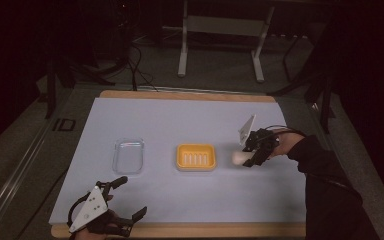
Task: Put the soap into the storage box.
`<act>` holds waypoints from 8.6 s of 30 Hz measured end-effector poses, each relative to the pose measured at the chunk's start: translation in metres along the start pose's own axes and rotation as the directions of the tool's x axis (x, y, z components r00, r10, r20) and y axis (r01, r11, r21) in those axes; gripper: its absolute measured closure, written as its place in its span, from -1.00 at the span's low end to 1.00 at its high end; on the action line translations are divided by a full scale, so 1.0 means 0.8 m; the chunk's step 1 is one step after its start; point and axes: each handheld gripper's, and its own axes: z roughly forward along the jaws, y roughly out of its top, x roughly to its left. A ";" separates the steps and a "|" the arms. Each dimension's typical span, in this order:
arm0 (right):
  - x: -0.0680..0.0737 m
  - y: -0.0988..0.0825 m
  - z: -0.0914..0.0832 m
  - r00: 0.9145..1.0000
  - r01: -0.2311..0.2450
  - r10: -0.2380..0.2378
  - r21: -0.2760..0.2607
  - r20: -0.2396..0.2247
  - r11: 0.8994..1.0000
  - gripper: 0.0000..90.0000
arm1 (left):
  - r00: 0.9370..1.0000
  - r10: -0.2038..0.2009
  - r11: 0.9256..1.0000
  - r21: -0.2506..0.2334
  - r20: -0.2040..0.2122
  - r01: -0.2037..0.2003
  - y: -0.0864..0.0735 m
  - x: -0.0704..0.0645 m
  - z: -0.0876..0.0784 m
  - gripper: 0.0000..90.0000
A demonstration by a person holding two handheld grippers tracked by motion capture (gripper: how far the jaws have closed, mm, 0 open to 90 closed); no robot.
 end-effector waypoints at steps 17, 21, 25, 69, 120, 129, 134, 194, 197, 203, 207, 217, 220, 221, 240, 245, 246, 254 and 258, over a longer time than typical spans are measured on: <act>-0.007 0.038 -0.006 1.000 0.009 -0.009 -0.027 0.026 1.000 0.10 | 1.000 0.002 1.000 0.004 0.000 -0.002 0.000 0.000 0.000 -0.99; -0.006 0.049 -0.006 0.999 0.018 -0.017 -0.032 0.032 0.999 0.10 | 1.000 0.001 1.000 0.002 -0.003 -0.001 0.000 0.000 0.001 -1.00; -0.005 0.061 -0.009 0.998 0.041 -0.039 -0.057 0.044 0.998 0.11 | 1.000 0.003 1.000 0.004 0.000 -0.003 0.000 0.000 0.001 -0.99; -0.014 0.135 0.027 0.980 0.198 -0.186 -0.317 0.066 0.928 0.10 | 1.000 0.012 1.000 0.002 0.011 -0.012 0.001 -0.001 -0.002 -0.99; -0.035 0.132 0.091 0.993 0.119 -0.108 -0.237 0.056 0.964 -0.04 | 0.999 0.020 1.000 0.015 0.027 -0.020 0.000 -0.002 -0.001 -1.00; -0.028 0.130 0.069 0.993 0.107 -0.093 -0.222 0.071 0.969 -0.16 | 1.000 0.019 1.000 0.018 0.025 -0.020 0.000 -0.002 -0.001 -1.00; -0.022 0.128 0.056 0.993 0.083 -0.064 -0.214 0.095 0.973 -0.49 | 0.999 0.019 0.999 0.026 0.028 -0.020 0.000 -0.002 0.001 -1.00; 0.082 0.005 0.054 0.792 -0.378 0.561 -0.526 0.242 0.762 -0.70 | 0.999 0.028 0.999 0.040 0.046 -0.030 0.001 -0.003 0.008 -0.99; 0.088 0.000 0.056 0.777 -0.389 0.584 -0.550 0.235 0.739 -0.70 | 0.999 0.030 0.999 0.043 0.045 -0.032 0.001 -0.003 0.008 -0.99; 0.104 -0.010 0.062 0.763 -0.394 0.597 -0.553 0.248 0.734 -0.70 | 0.998 0.032 0.999 0.042 0.054 -0.034 0.001 -0.004 0.009 -0.99; 0.112 -0.015 0.064 0.756 -0.385 0.598 -0.557 0.267 0.736 -0.70 | 0.998 0.029 0.999 0.043 0.055 -0.032 0.000 -0.004 0.009 -0.99; 0.127 -0.028 0.064 0.736 -0.388 0.620 -0.584 0.269 0.713 -0.70 | 0.998 0.030 0.998 0.044 0.055 -0.032 0.001 -0.005 0.009 -0.99; 0.128 -0.030 0.065 0.732 -0.389 0.625 -0.586 0.272 0.711 -0.70 | 0.998 0.032 0.998 0.043 0.056 -0.034 0.001 -0.005 0.009 -0.99; 0.127 -0.032 0.064 0.723 -0.391 0.637 -0.603 0.266 0.696 -0.70 | 0.998 0.032 0.999 0.042 0.060 -0.035 0.002 -0.005 0.009 -1.00; 0.121 -0.038 0.071 0.723 -0.418 0.654 -0.613 0.223 0.671 -0.70 | 0.998 0.030 0.998 0.057 0.058 -0.034 0.002 -0.005 0.012 -0.99; 0.120 -0.037 0.072 0.730 -0.416 0.646 -0.605 0.223 0.679 -0.70 | 0.998 0.030 0.998 0.057 0.058 -0.033 0.002 -0.005 0.011 -0.99; 0.120 -0.038 0.073 0.729 -0.417 0.647 -0.605 0.224 0.678 -0.70 | 0.998 0.031 0.998 0.058 0.056 -0.034 0.002 -0.005 0.012 -0.99; 0.119 -0.039 0.074 0.724 -0.426 0.654 -0.605 0.219 0.673 -0.70 | 0.998 0.031 0.998 0.058 0.057 -0.034 0.002 -0.006 0.011 -0.99; 0.119 -0.039 0.074 0.724 -0.426 0.655 -0.605 0.219 0.673 -0.70 | 0.998 0.030 0.998 0.057 0.058 -0.033 0.002 -0.006 0.011 -0.99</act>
